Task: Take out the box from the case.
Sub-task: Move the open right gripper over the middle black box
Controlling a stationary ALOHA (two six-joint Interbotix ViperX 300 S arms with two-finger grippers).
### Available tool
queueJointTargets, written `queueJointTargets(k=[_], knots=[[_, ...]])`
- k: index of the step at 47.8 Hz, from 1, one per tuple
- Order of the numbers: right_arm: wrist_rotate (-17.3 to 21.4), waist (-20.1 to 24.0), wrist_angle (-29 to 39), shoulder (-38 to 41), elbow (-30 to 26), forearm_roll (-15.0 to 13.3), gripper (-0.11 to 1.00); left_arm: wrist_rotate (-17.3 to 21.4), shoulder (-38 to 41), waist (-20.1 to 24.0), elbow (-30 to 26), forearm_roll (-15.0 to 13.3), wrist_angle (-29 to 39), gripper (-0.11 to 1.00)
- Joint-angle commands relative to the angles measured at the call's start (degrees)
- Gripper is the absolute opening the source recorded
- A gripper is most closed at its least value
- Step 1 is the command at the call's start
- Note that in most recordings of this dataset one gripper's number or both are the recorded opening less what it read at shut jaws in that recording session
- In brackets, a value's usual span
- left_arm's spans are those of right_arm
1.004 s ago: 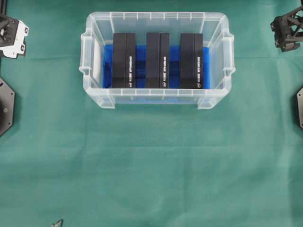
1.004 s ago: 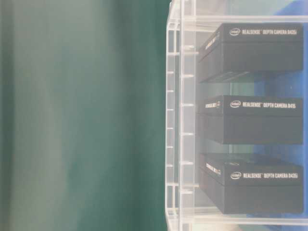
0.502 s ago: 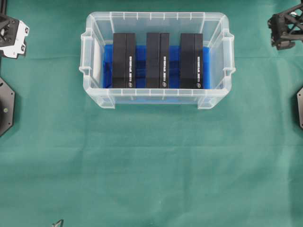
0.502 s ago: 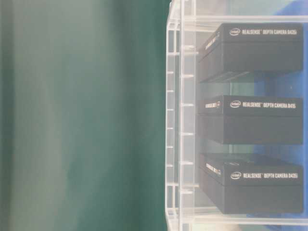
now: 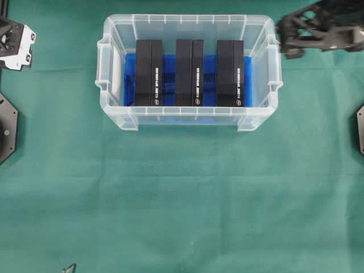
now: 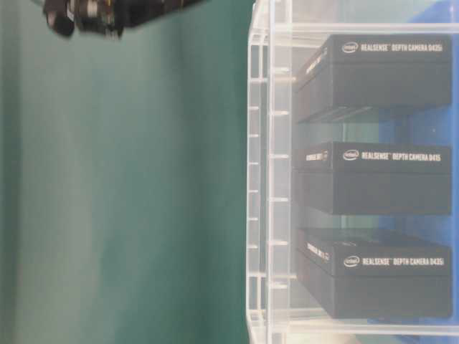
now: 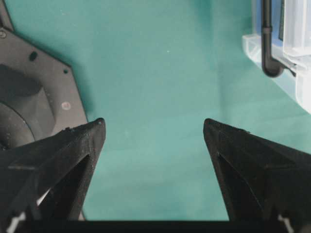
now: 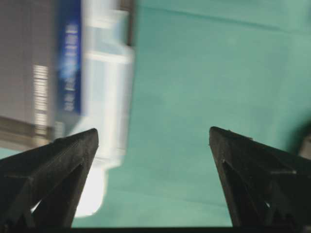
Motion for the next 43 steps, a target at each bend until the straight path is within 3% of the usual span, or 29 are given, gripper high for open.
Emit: queueJointTargets(k=[1,43], knots=[[0.09,0.88,-0.79,2.11,-3.87,0.09,0.93,0.09,-0.18,0.18,-0.88,0.18,0.09,0.86],[1.67,5.19,-0.88,26.37,-32.17,0.18,0.93,0.62,-0.18,0.18,-1.05,0.18,0.26,0.86]])
